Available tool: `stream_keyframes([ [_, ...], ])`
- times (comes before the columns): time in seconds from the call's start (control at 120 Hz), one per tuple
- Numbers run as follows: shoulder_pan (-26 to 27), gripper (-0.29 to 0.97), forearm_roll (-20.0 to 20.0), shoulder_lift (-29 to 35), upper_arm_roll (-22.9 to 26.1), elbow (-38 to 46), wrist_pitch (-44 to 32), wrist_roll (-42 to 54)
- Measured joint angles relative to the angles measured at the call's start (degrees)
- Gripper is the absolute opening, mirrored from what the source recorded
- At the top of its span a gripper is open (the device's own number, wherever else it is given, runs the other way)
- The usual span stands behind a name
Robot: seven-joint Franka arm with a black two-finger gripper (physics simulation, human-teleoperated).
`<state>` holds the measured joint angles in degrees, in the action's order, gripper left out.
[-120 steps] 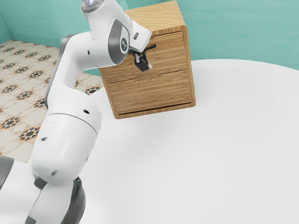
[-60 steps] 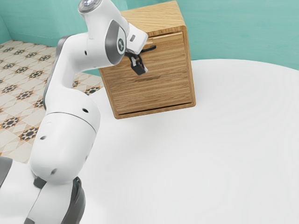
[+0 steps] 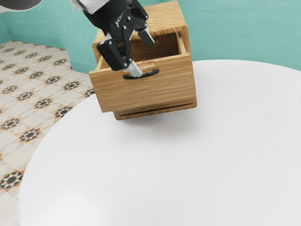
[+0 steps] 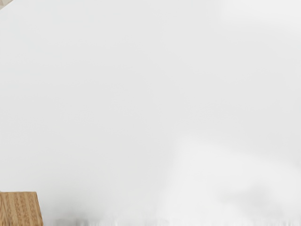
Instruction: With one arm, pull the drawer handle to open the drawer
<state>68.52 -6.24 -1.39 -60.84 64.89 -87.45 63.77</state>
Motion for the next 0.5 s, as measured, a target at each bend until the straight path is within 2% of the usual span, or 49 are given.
stream_keyframes([
  [0.067,-1.1,0.67,4.8,1.3,1.0,0.7,2.5,-2.7],
  [0.142,-3.1,0.67,7.9,1.4,1.4,0.9,4.8,-5.4],
  [0.3,-9.6,0.68,10.4,0.2,2.7,1.0,7.9,-10.1],
  [0.375,-12.5,0.68,10.8,-0.3,5.7,0.9,8.8,-12.0],
  [0.433,-11.6,0.68,11.0,-0.5,8.2,1.0,9.2,-13.5],
  [0.5,-6.3,0.68,11.1,-1.1,9.7,1.1,9.7,-14.9],
])
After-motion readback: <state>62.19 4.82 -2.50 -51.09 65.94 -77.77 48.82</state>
